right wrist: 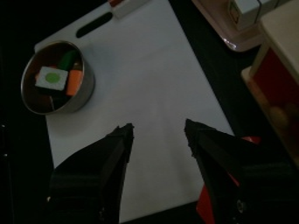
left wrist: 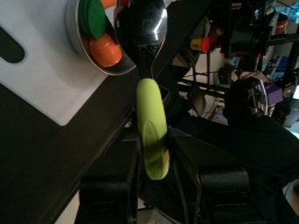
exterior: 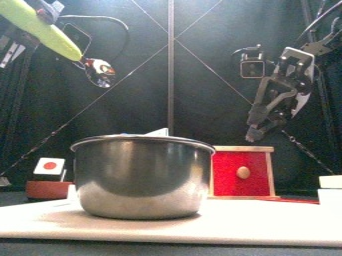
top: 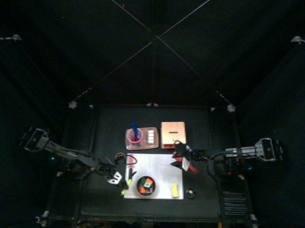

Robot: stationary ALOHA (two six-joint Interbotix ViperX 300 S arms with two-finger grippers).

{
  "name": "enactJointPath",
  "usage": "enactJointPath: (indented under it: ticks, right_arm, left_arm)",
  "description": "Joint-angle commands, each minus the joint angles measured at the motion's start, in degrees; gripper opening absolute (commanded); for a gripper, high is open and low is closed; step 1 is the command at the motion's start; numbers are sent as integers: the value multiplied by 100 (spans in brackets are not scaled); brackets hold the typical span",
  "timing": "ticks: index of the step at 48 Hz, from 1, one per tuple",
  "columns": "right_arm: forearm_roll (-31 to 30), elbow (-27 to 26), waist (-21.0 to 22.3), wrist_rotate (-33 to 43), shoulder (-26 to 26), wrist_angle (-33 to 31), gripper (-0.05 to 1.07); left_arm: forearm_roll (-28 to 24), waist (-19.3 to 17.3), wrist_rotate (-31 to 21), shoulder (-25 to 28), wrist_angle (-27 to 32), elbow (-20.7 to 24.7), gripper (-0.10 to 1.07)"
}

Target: Put spoon into bowl

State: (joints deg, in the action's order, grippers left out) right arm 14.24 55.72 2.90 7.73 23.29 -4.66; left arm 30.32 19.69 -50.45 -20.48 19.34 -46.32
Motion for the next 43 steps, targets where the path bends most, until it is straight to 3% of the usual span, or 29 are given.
enactJointPath:
  ticks: [1,15,23,32,38,43]
  right_arm:
    - [-9,-220,-97,0,-9,149,86]
    - [255,-246,-396,9,-62,589,86]
    - [439,-185,-431,18,-70,589,86]
    - [466,-123,-431,9,-114,633,86]
    - [439,-97,-431,9,-158,633,86]
    - [439,-70,-431,9,-185,633,86]
  left_arm:
    - [44,-149,404,202,62,246,52]
    - [123,-545,2197,1099,343,756,52]
    - [1178,-826,3120,1389,1608,1046,52]
    - [2303,-1090,4228,1705,2522,1283,52]
    - [2742,-1354,4553,1819,2865,1397,52]
    - [2786,-1564,4579,1854,2953,1380,52]
